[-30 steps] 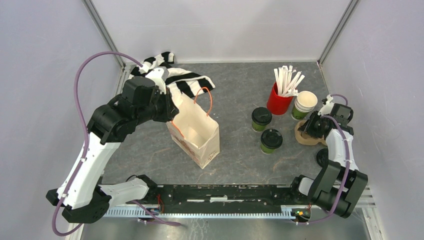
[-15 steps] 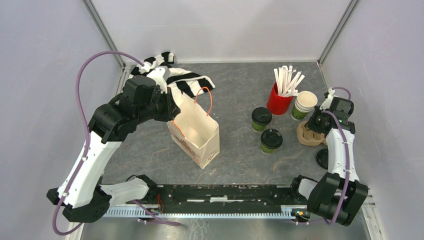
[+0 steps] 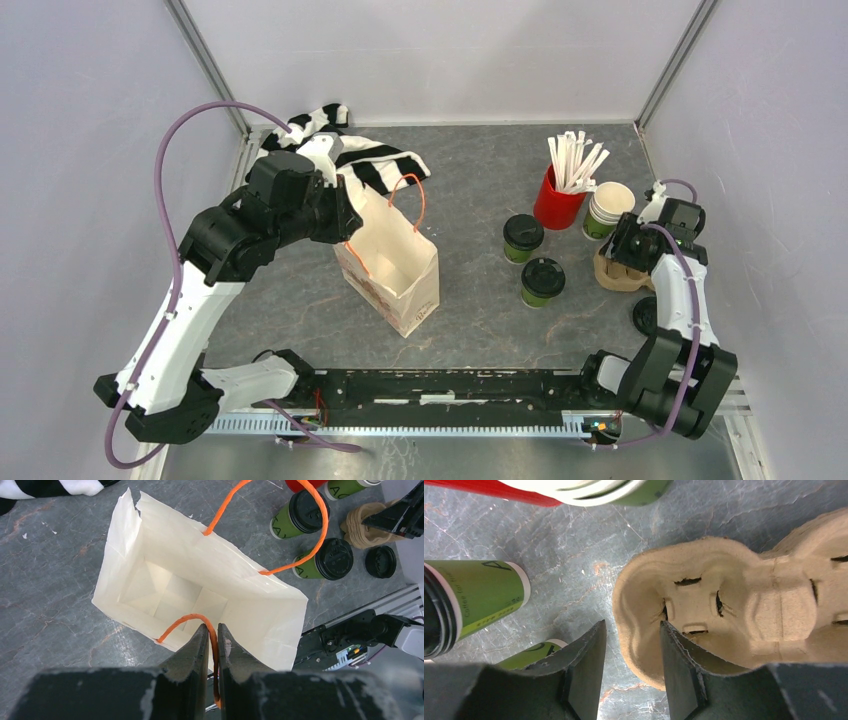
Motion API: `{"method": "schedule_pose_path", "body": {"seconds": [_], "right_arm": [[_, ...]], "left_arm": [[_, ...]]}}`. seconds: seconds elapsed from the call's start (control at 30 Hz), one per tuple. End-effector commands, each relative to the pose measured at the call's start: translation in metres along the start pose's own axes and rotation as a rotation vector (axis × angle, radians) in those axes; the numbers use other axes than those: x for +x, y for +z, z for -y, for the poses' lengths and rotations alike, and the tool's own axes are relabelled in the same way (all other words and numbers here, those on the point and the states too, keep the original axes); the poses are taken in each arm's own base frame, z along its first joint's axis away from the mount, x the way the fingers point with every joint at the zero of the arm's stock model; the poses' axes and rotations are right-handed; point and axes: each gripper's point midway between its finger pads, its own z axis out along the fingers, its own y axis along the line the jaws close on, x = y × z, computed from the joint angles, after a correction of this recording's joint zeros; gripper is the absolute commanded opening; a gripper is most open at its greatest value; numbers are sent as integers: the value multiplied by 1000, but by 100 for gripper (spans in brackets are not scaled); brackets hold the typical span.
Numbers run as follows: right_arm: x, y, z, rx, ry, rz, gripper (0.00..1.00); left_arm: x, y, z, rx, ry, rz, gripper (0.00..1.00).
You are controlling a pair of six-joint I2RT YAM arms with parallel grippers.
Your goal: Pack the takeout coffee
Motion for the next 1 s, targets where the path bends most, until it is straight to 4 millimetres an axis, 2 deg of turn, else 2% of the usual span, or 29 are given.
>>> {"method": "schedule_pose_path", "body": {"seconds": [0.0, 0.2, 0.37, 0.4, 0.5, 0.6, 0.73, 0.97], "right_arm": [[-3, 8, -1, -61, 6, 14, 49], [1, 12, -5, -105, 24, 2, 47], [5, 12, -5, -115, 32, -5, 34], [6, 12, -5, -114, 29, -7, 34], [9, 12, 1, -82, 18, -17, 44], [13, 13, 3, -75, 14, -25, 45], [15, 14, 4, -71, 14, -29, 44], [7, 10, 0, -89, 13, -12, 32]], "left_arm": [[-11, -4, -1, -4, 49, 46, 18], [-11, -2, -2, -16, 60, 47, 18], [-11, -2, -2, -21, 67, 48, 18], [-11, -2, -2, -20, 66, 47, 18], [-11, -1, -2, -22, 68, 46, 18], [-10, -1, -2, -19, 67, 43, 18], [-10, 0, -1, -19, 69, 42, 18], [-9, -1, -1, -15, 66, 40, 19]]}}
